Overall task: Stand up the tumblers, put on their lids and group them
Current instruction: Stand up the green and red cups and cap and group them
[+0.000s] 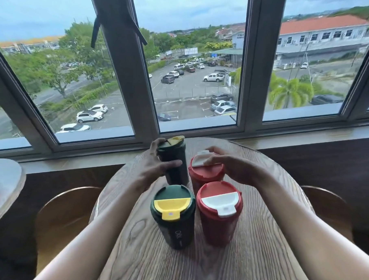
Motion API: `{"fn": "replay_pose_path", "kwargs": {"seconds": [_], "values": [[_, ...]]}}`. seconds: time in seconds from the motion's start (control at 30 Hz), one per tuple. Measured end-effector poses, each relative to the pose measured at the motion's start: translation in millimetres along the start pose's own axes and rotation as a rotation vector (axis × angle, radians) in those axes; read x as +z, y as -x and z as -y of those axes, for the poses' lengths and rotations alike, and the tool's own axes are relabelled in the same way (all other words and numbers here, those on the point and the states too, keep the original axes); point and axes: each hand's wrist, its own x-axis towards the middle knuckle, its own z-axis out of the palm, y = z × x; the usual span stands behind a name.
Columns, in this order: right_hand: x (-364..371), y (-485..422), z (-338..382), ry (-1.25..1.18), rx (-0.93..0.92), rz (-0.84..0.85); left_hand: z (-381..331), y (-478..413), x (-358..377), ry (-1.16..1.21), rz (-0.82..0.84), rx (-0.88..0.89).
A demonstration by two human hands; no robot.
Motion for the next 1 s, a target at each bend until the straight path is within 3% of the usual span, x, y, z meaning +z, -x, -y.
{"fn": "replay_pose_path", "kwargs": {"seconds": [0.13, 0.4, 0.67, 1.0], "values": [[5, 7, 3, -0.024, -0.018, -0.051, 0, 26, -5, -0.128, 0.013, 0.115], [7, 12, 0, -0.017, -0.027, -0.112, -38, 21, -6, -0.071, 0.059, 0.017], [5, 11, 4, -0.014, -0.011, -0.089, -44, 12, -22, -0.311, 0.154, -0.013], [8, 16, 2, 0.056, -0.122, -0.195, -31, 20, -23, -0.121, 0.036, -0.024]]}}
